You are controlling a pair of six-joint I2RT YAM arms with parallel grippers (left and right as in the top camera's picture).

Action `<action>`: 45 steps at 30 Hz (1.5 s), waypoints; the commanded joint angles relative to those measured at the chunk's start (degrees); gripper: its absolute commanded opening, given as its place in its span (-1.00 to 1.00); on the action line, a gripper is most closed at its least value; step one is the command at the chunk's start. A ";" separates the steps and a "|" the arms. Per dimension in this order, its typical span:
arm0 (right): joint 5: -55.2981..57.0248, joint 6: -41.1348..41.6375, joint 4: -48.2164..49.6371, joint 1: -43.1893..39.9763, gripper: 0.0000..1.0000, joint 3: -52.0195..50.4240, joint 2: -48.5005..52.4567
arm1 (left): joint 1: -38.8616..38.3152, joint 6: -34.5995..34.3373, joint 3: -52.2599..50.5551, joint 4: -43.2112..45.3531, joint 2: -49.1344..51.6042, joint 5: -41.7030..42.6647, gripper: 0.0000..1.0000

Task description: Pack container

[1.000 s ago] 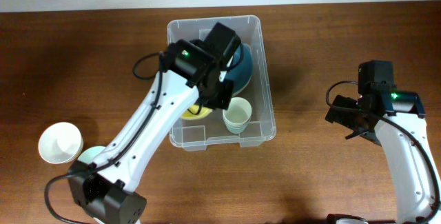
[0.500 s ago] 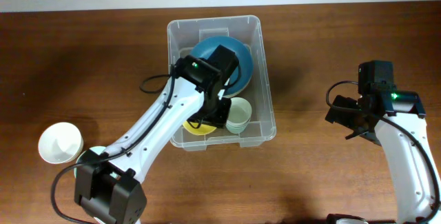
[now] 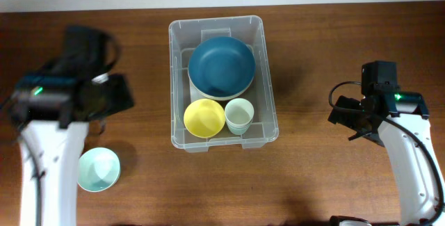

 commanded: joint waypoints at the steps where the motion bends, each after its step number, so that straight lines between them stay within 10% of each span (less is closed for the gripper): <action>1: 0.33 -0.31 0.04 -0.15 0.98 -0.07 -0.59 | 6.45 -1.07 -10.40 2.08 -1.64 0.48 0.47; 18: 0.33 -0.31 -0.22 -0.13 0.98 -0.07 -0.59 | 18.80 2.60 -53.99 36.35 -0.13 9.11 0.39; 23: 0.33 -0.31 -0.24 -0.13 0.98 -0.07 -0.59 | 18.80 2.60 -54.01 40.19 3.56 9.49 0.22; 26: 0.33 -0.31 -0.24 -0.15 0.98 -0.07 -0.59 | 18.80 2.58 -54.01 42.58 6.56 11.04 -0.44; 33: 0.35 -0.31 -0.24 -0.15 0.98 -0.07 -0.59 | 18.64 2.60 -51.63 42.42 7.08 12.52 -0.99; 45: 0.74 -0.31 -0.22 -0.15 0.98 -0.07 -0.59 | -0.59 3.08 -16.65 25.66 3.41 12.72 -0.99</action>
